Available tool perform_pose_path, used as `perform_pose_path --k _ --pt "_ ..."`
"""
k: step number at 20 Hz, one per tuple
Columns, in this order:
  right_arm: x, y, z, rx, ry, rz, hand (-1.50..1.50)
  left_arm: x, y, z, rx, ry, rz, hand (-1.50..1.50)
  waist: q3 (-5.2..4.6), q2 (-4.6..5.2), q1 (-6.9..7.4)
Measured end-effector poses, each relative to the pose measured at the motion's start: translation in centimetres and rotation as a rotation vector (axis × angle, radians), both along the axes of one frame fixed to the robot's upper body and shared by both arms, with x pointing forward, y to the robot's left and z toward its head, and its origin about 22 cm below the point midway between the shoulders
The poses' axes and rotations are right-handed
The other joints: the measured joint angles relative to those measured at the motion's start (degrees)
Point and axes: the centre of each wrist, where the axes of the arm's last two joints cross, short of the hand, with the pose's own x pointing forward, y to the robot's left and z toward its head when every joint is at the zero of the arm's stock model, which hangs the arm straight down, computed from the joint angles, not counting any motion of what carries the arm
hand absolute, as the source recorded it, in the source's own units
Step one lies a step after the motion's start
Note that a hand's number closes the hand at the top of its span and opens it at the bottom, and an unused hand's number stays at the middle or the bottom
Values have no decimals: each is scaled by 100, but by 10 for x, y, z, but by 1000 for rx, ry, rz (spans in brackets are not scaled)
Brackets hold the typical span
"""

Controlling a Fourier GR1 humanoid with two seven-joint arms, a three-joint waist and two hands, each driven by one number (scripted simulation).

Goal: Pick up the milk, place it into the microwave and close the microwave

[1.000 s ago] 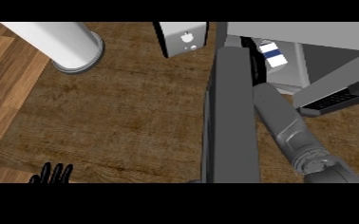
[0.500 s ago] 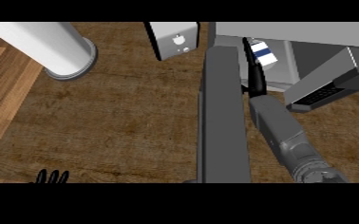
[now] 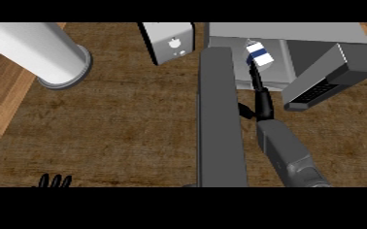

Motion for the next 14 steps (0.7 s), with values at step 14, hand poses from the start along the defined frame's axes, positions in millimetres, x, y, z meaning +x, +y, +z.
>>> perform_pose_path --k 14 --pt "-49 -51 -36 100 67 113 -150 -6 -15 -4 50 68 -62 -150 -17 -120 -263"
